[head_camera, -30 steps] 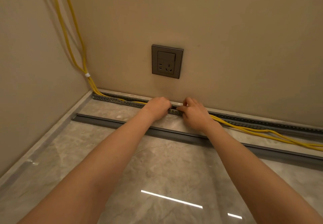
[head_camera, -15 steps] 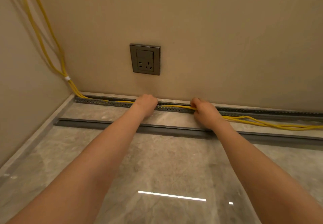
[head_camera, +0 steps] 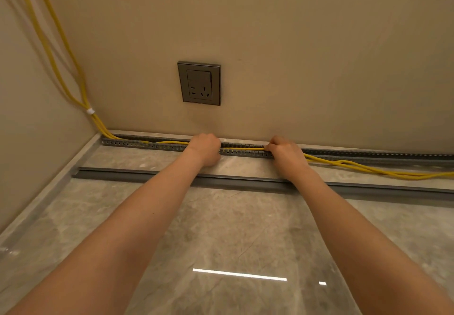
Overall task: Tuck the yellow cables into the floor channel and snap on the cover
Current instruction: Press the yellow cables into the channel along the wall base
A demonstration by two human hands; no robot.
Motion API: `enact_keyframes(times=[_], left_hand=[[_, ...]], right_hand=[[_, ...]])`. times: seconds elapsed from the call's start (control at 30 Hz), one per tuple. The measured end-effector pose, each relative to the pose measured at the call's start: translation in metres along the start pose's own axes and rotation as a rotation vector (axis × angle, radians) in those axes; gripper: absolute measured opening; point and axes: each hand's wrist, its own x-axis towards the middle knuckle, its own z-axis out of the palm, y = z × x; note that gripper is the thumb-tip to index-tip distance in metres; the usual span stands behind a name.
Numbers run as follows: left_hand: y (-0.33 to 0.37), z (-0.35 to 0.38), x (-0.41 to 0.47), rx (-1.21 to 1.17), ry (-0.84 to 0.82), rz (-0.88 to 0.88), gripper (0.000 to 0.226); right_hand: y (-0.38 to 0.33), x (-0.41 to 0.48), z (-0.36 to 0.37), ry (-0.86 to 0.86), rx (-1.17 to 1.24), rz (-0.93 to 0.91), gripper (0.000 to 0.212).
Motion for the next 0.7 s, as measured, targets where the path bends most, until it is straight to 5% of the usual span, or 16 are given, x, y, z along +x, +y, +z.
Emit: enact_keyframes(times=[0.5,0.7], left_hand=[[0.097,0.012,0.009,-0.259,0.166,0.290,0.046],[0.116,0.000,0.010,-0.316,0.014,0.108,0.050]], right_hand=[[0.002,-0.004,0.002,-0.112,0.214,0.091,0.041],[0.029,-0.010,-0.010,-0.161,0.409,0.043,0.058]])
